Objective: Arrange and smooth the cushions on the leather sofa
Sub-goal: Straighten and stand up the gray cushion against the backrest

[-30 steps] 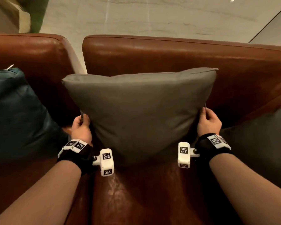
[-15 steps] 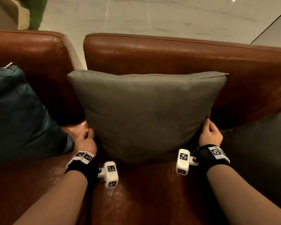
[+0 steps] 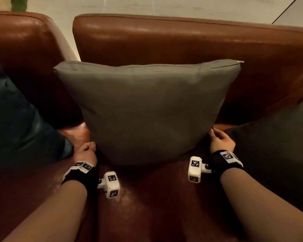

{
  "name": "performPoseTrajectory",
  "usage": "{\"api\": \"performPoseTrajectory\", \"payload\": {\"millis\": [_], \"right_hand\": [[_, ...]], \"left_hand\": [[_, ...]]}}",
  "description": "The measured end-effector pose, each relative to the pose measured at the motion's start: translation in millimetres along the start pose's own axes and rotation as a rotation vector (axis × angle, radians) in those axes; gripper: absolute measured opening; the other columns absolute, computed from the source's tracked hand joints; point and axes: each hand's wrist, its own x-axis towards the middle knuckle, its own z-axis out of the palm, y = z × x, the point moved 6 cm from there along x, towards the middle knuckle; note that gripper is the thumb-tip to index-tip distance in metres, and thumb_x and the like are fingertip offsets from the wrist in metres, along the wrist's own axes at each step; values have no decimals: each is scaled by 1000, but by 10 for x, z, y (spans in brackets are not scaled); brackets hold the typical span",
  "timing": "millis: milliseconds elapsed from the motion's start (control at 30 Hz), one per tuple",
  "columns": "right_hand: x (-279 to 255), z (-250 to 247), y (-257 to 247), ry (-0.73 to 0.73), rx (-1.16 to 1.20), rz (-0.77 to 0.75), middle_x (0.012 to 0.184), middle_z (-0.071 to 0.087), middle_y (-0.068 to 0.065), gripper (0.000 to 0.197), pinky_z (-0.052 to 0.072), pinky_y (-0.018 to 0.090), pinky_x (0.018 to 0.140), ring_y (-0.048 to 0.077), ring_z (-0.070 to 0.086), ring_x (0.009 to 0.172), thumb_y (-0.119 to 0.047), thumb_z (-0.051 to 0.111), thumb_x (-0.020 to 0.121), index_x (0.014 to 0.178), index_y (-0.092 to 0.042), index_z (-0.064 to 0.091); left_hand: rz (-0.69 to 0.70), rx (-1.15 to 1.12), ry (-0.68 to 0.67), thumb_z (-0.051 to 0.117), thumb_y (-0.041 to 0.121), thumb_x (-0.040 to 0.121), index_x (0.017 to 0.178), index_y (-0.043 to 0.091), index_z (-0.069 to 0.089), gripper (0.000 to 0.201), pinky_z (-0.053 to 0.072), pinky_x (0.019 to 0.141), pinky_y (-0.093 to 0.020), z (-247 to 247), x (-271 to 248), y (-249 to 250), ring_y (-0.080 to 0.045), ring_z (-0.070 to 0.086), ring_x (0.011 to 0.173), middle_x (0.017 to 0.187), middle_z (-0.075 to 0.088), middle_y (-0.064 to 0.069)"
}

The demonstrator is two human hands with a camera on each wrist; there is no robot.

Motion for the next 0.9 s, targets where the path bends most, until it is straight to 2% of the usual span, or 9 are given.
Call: {"api": "performPoseTrajectory", "payload": {"millis": [100, 167, 267, 333, 433, 533, 667, 733, 900], "right_hand": [[-62, -51, -137, 49, -96, -61, 106, 72, 4, 22, 49, 28, 89, 20, 66, 101, -25, 66, 88, 109, -21, 72], [-216, -175, -432, 106, -93, -189, 108, 68, 5, 21, 43, 22, 80, 21, 64, 101, -19, 60, 91, 111, -19, 68], [-770, -339, -1298, 144, 28, -694, 114, 57, -1, 20, 45, 28, 90, 20, 57, 107, -13, 54, 92, 110, -19, 62], [-1295, -55, -1742, -16, -72, -1123, 126, 53, 1, 26, 38, 36, 107, 21, 50, 122, -13, 54, 91, 116, -14, 62], [-1803, 790, -1894, -282, -586, -1476, 156, 31, 7, 53, 14, 45, 120, 22, 20, 147, -30, 47, 95, 145, -14, 41], [-1560, 1131, -1894, -263, -1008, -1556, 162, 14, 2, 66, 11, 49, 120, 20, 5, 150, -53, 33, 98, 154, -20, 19], [-606, 692, -2202, -98, -1040, -1124, 163, 11, 8, 75, 2, 47, 121, 25, 2, 150, -66, 16, 93, 155, -25, 10], [-351, 502, -2268, -105, -1126, -1020, 160, 19, 10, 77, 1, 45, 121, 26, 8, 149, -67, 9, 92, 154, -22, 14], [-650, 850, -2494, -312, -995, -1204, 135, 53, 6, 55, 17, 45, 118, 25, 45, 128, -52, 25, 99, 139, -19, 44]], "left_hand": [[19, -7, 127, 57, 26, 93, 108, 14, 68, 22, 45, 93, -37, -119, -118, 88, -33, 61, 109, 111, 68, -14], [167, -53, 310, 52, 20, 94, 107, 12, 65, 20, 43, 90, -36, -341, -359, 377, -35, 60, 107, 111, 67, -15], [728, -109, 483, 47, 12, 92, 122, 6, 54, 32, 37, 104, -34, -656, -923, 1121, -31, 50, 122, 128, 55, -17], [1129, 87, 407, 47, 14, 91, 132, 4, 47, 42, 25, 116, -40, -541, -1338, 1669, -30, 36, 138, 142, 44, -17], [1403, 515, 205, 41, 27, 93, 146, 14, 32, 56, 13, 120, -52, -35, -1592, 2298, -31, 18, 148, 157, 29, -10], [1355, 922, 145, 31, 44, 96, 152, 26, 20, 60, 9, 120, -53, 187, -1242, 2518, -28, 12, 150, 162, 19, -2], [1164, 945, 193, 20, 56, 95, 153, 29, 17, 65, 5, 121, -48, -159, -793, 2463, -24, 11, 151, 162, 17, 1], [1146, 947, 174, 17, 57, 94, 153, 27, 17, 66, 7, 122, -46, -216, -785, 2461, -23, 15, 149, 160, 23, 0], [1135, 890, 128, 23, 57, 94, 151, 18, 21, 69, 14, 120, -47, -59, -943, 2826, -26, 35, 139, 147, 44, -7]]}}
